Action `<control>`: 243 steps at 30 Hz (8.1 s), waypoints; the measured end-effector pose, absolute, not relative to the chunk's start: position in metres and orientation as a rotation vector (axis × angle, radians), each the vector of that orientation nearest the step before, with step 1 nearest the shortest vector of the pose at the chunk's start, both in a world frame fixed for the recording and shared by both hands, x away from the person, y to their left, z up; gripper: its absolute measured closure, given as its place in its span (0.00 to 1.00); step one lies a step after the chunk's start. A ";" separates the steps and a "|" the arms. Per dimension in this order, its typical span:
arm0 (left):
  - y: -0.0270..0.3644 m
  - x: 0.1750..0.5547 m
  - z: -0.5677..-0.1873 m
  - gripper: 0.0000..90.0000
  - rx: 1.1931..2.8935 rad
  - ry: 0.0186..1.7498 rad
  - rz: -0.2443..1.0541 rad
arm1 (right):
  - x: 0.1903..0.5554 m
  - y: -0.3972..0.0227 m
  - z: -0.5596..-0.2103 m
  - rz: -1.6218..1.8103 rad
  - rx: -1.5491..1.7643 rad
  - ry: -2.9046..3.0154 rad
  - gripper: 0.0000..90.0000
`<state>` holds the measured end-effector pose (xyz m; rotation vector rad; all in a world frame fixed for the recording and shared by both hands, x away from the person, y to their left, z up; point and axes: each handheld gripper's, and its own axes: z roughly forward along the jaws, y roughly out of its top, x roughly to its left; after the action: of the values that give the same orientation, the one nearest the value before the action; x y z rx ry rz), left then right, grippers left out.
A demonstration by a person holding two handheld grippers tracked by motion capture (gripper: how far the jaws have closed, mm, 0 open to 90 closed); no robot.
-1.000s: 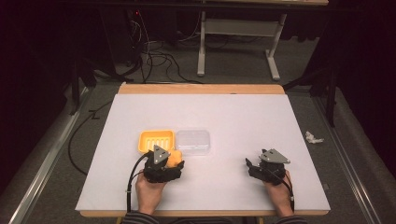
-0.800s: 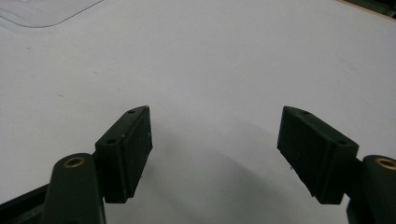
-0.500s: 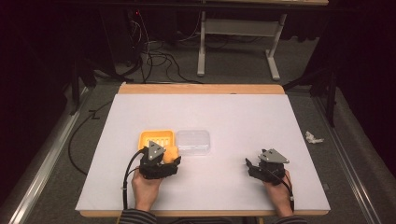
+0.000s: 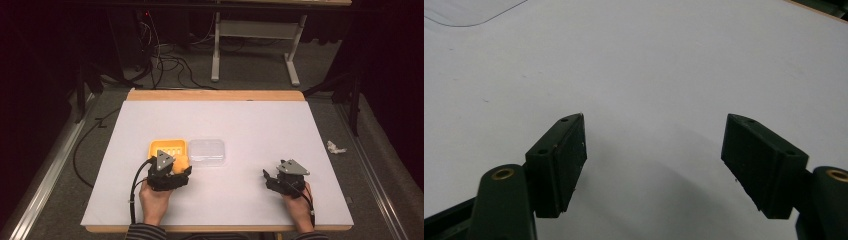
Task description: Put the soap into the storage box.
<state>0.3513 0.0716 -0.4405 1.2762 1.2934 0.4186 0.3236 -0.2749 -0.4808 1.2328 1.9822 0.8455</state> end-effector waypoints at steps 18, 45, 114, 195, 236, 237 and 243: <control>0.084 0.375 -0.432 0.30 1.246 1.349 0.410 | 0.323 -0.277 -0.481 0.873 1.226 1.973 0.29; 0.091 0.421 -0.437 0.30 1.276 1.450 0.492 | 0.323 -0.278 -0.480 0.884 1.238 1.978 0.29; 0.104 0.405 -0.436 0.17 1.372 1.392 0.493 | 0.325 -0.281 -0.480 0.886 1.294 1.947 0.27; 0.029 0.336 -0.475 0.17 1.421 1.220 0.421 | 0.325 -0.281 -0.480 0.885 1.292 1.955 0.27; 0.017 0.351 -0.498 0.16 1.451 1.294 0.385 | 0.325 -0.280 -0.480 0.880 1.288 1.956 0.27; 0.017 0.351 -0.498 0.16 1.453 1.291 0.389 | 0.324 -0.280 -0.480 0.881 1.290 1.953 0.27; 0.017 0.351 -0.498 0.16 1.453 1.291 0.389 | 0.324 -0.280 -0.480 0.881 1.293 1.948 0.27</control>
<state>0.3506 0.0173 -0.4979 1.4535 1.2912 0.3894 0.3243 -0.2797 -0.4801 1.2928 1.9484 0.8815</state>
